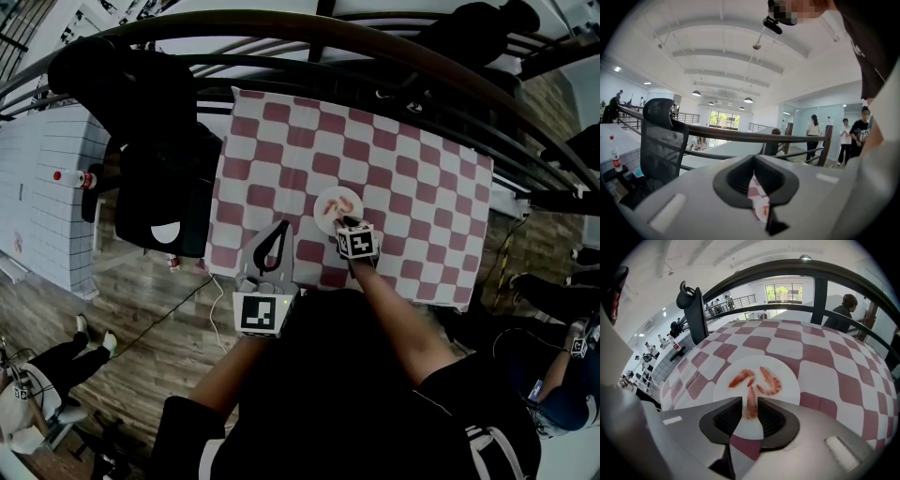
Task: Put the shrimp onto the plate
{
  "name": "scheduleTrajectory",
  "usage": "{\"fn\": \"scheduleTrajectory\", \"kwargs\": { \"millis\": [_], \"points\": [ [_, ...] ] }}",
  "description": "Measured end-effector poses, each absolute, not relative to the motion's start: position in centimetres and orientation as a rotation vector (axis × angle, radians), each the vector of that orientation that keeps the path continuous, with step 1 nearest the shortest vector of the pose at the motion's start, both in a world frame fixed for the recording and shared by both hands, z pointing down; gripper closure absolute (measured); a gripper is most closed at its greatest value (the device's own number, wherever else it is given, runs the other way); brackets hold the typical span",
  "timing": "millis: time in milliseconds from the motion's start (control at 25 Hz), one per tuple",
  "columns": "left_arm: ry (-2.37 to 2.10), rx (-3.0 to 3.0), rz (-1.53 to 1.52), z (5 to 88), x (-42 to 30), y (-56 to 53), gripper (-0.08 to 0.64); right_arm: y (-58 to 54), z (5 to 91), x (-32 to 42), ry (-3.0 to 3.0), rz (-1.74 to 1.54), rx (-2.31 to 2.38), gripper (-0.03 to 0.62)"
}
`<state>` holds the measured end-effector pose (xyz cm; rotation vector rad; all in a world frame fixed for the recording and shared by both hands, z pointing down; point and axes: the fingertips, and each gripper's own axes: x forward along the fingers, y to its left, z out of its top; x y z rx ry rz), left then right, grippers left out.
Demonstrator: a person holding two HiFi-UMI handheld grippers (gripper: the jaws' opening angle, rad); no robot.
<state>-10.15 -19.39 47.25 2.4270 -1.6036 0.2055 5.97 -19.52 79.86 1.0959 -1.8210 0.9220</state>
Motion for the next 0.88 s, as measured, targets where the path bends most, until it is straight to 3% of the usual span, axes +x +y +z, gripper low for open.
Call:
{"fn": "scheduleTrajectory", "kwargs": {
  "millis": [880],
  "points": [
    [-1.562,2.450,0.167,46.7,-9.1,-18.1,0.551,-19.3,76.8,6.3,-1.868,0.913,1.156,0.483]
  ]
}}
